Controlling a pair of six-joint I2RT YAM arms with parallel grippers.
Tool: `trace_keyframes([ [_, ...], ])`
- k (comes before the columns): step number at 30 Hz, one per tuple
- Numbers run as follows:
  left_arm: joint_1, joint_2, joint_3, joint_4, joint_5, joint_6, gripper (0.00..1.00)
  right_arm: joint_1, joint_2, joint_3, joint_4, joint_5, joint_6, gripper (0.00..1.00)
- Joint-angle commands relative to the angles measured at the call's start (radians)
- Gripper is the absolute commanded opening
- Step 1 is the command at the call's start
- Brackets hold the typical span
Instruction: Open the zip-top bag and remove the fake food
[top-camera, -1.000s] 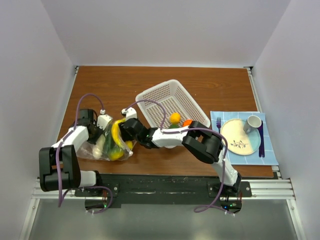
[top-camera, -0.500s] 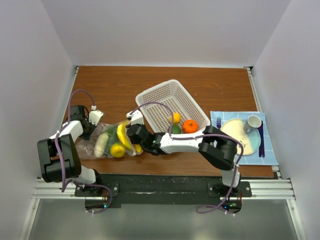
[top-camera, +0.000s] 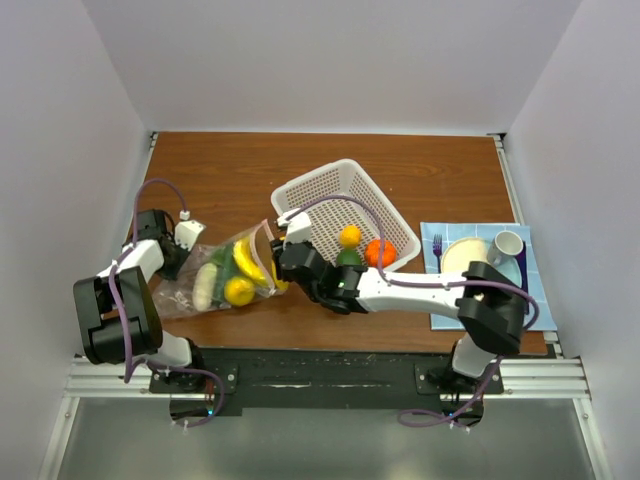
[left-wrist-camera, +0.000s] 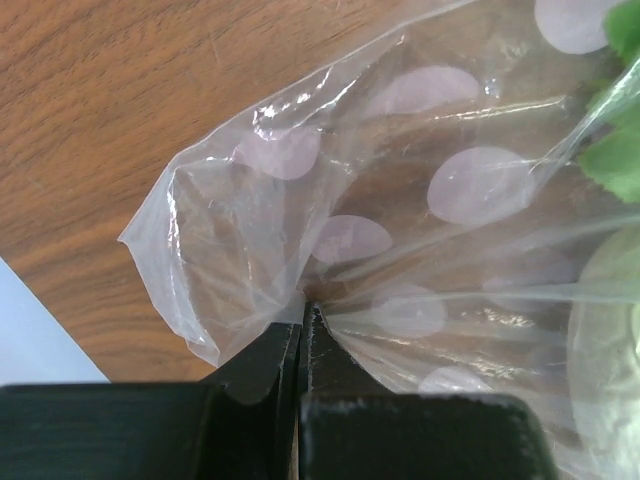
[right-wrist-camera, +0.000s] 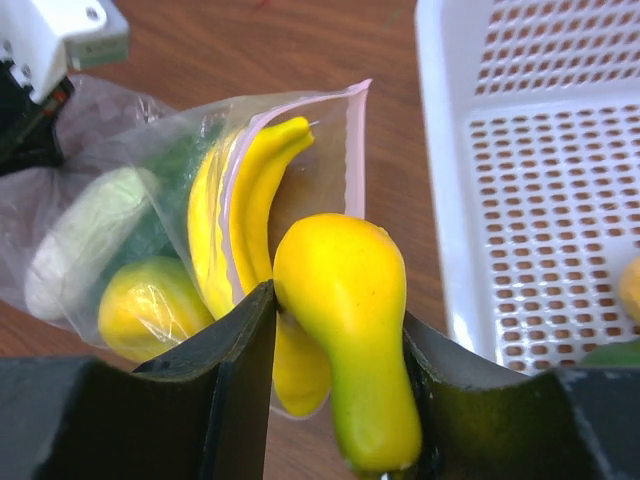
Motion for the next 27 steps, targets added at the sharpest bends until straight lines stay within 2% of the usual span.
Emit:
trace_keyframes([
  [1, 0.023, -0.012, -0.007, 0.069, -0.055, 0.042, 0.00, -0.023, -0.138, -0.037, -0.035, 0.141, -0.105, 0.21],
  [8, 0.023, -0.038, -0.034, 0.055, -0.023, 0.037, 0.00, -0.189, -0.209, -0.017, -0.110, 0.330, -0.073, 0.20],
  [12, 0.023, -0.064, -0.037, 0.035, 0.000, 0.048, 0.00, -0.260, -0.180, 0.003, -0.254, 0.322, -0.030, 0.20],
  [14, 0.023, -0.078, -0.027, 0.024, 0.020, 0.059, 0.00, -0.283, -0.112, 0.070, -0.359, 0.305, 0.007, 0.32],
  [15, 0.021, -0.078, -0.023, 0.020, 0.023, 0.059, 0.00, -0.283, -0.095, 0.084, -0.403, 0.299, 0.007, 0.55],
  [17, 0.023, -0.083, 0.005, 0.000, 0.052, 0.050, 0.00, -0.283, -0.083, 0.113, -0.437, 0.297, 0.021, 0.90],
  [18, 0.021, -0.086, 0.020, -0.014, 0.062, 0.037, 0.00, -0.281, -0.091, 0.113, -0.443, 0.302, 0.027, 0.99],
  [20, 0.020, -0.089, 0.076, -0.075, 0.106, 0.020, 0.00, -0.270, -0.141, 0.087, -0.417, 0.307, 0.018, 0.99],
  [23, 0.021, -0.102, 0.147, -0.147, 0.168, -0.013, 0.00, -0.199, -0.202, 0.024, -0.257, 0.304, -0.120, 0.99],
  [24, 0.018, -0.106, 0.161, -0.160, 0.178, -0.025, 0.00, -0.174, -0.209, 0.013, -0.176, 0.293, -0.211, 0.99],
  [27, 0.012, -0.106, 0.190, -0.172, 0.185, -0.038, 0.00, -0.088, -0.172, 0.019, -0.097, 0.288, -0.335, 0.99],
])
